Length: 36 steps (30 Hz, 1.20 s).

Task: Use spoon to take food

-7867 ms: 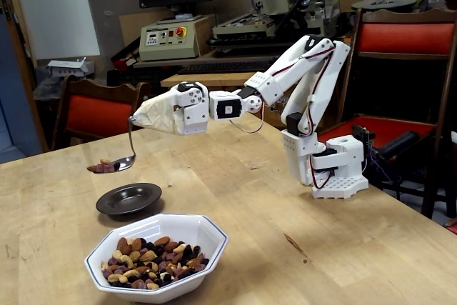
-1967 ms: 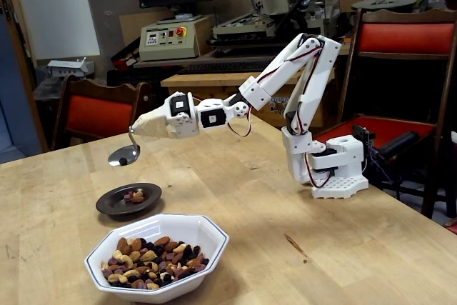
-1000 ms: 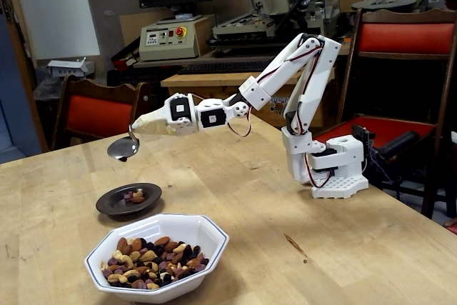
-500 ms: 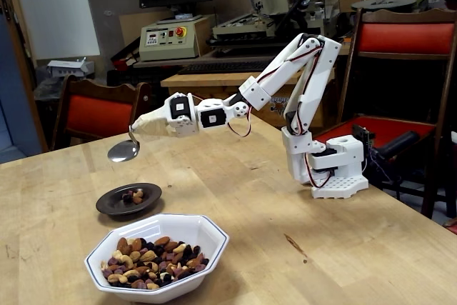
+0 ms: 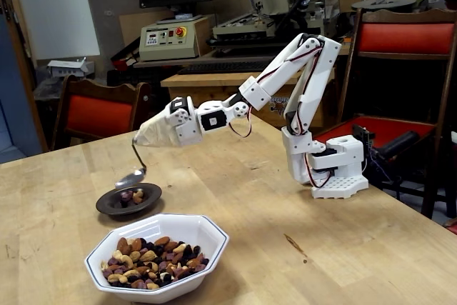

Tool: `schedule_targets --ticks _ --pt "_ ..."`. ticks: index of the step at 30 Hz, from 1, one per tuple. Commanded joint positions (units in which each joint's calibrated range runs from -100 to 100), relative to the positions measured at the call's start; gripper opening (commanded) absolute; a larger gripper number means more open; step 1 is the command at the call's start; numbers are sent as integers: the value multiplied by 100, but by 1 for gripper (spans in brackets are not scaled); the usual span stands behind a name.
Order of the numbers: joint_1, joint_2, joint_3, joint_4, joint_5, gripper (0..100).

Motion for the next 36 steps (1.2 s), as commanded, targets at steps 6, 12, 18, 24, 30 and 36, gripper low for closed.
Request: schedule_targets --ticks 6,12,18,24,30,36 --pt "-63 -526 -713 1470 -371 4" --pt "-77 -1664 -1262 1929 -366 4" --pt "-85 -2366 -1341 2134 -366 4" --pt "-107 -2605 -1341 2964 -405 4" --pt "-507 -3179 -1341 3810 -405 4" --pt "-1033 -4188 -1341 4372 -405 4"
